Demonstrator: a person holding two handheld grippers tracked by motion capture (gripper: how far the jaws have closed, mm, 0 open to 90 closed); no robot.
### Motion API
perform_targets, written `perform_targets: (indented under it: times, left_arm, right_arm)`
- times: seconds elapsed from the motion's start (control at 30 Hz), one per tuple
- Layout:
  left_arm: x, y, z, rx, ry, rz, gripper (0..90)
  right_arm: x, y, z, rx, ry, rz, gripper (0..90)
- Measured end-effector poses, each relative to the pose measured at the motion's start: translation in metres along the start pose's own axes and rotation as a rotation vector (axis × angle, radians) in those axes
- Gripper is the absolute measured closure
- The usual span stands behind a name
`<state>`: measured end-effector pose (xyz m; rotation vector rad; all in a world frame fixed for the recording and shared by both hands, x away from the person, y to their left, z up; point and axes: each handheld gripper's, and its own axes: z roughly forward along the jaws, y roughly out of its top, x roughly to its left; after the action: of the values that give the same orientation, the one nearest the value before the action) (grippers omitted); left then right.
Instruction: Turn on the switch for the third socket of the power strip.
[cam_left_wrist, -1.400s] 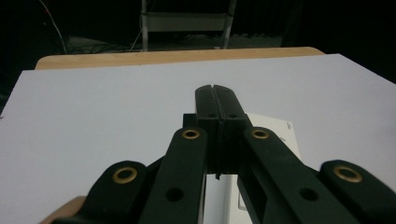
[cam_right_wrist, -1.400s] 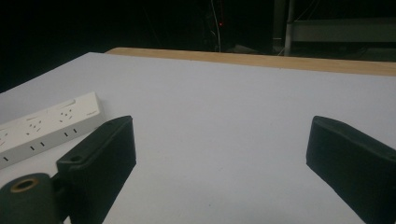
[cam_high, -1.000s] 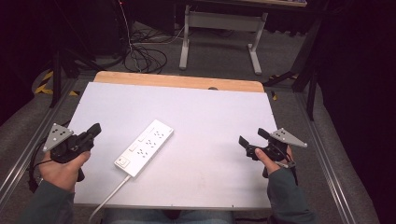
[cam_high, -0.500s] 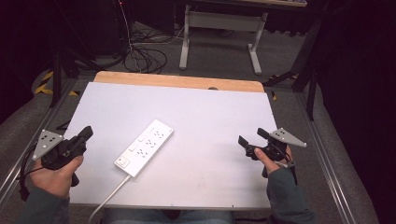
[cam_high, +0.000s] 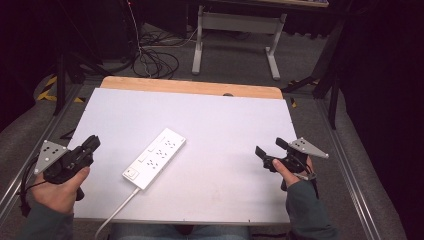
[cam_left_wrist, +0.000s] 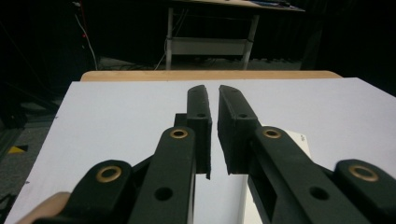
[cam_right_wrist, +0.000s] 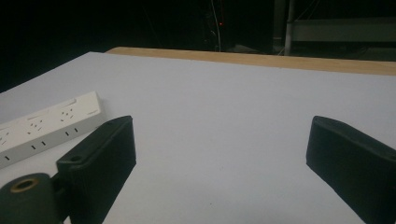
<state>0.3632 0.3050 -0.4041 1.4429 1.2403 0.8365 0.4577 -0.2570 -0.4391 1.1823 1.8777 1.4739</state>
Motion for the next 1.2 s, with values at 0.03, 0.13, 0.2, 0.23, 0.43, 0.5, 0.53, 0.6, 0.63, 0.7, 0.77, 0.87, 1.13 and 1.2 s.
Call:
perform_targets:
  times: [0.03, 0.13, 0.2, 0.23, 0.43, 0.5, 0.53, 0.6, 0.63, 0.7, 0.77, 0.87, 1.13, 1.2]
  left_arm:
    - [0.0005, 0.0001, -0.0001, 0.002, -0.001, -0.003, 79.9]
    - [0.002, 0.0, -0.0004, 0.003, 0.012, -0.019, 73.5]
    - [0.0037, 0.0003, -0.0002, -0.001, 0.011, -0.016, 70.4]
    - [0.0037, 0.0, 0.0, -0.001, 0.022, -0.016, 63.7]
    - [0.0047, -0.0001, 0.001, 0.006, 0.021, -0.017, 47.7]
    - [0.0046, -0.0002, 0.0014, 0.005, 0.025, -0.018, 45.3]
    - [0.0046, -0.0003, 0.0019, 0.004, 0.025, -0.021, 42.4]
    - [0.0049, -0.0007, 0.0024, 0.007, 0.023, -0.016, 38.6]
    - [0.0049, -0.0008, 0.0026, 0.008, 0.022, -0.016, 37.7]
    - [0.0044, -0.0012, 0.0033, 0.01, 0.026, -0.023, 34.7]
    - [0.004, -0.0015, 0.004, 0.008, 0.033, -0.023, 31.3]
    - [0.0032, -0.0014, 0.0045, 0.01, 0.052, -0.026, 21.7]
    - [0.0022, -0.0019, 0.0057, 0.018, 0.052, -0.017, 7.9]
    - [0.0021, -0.002, 0.0056, 0.019, 0.047, -0.016, 5.3]
  right_arm:
    - [-0.0002, 0.0, -0.0001, -0.001, -0.001, -0.001, 8.9]
    - [-0.0005, -0.0001, -0.0001, -0.001, -0.002, 0.0, 8.8]
    - [-0.0005, 0.0, 0.0, -0.002, -0.002, 0.001, 8.9]
    - [-0.0002, 0.0001, 0.0003, -0.003, -0.002, 0.003, 8.8]
    - [0.0003, 0.0, 0.0005, 0.001, 0.002, -0.002, 8.8]
    - [0.0003, 0.0, 0.0004, 0.0, 0.002, -0.002, 8.8]
    - [0.0004, 0.0001, 0.0003, -0.001, 0.001, -0.001, 8.8]
    - [0.0002, 0.0002, -0.0001, -0.002, 0.001, -0.001, 8.8]
    - [0.0001, 0.0002, -0.0002, -0.002, 0.001, 0.0, 8.8]
    - [0.0001, 0.0003, -0.0003, -0.003, 0.001, 0.0, 8.8]
    - [0.0001, 0.0002, -0.0003, -0.002, 0.001, 0.0, 8.8]
    - [0.0003, 0.0002, -0.0002, -0.002, 0.0, -0.001, 8.9]
    - [0.0003, 0.0004, -0.0016, -0.005, -0.002, -0.003, 8.8]
    - [0.0001, 0.0007, -0.0021, -0.007, -0.001, 0.0, 8.8]
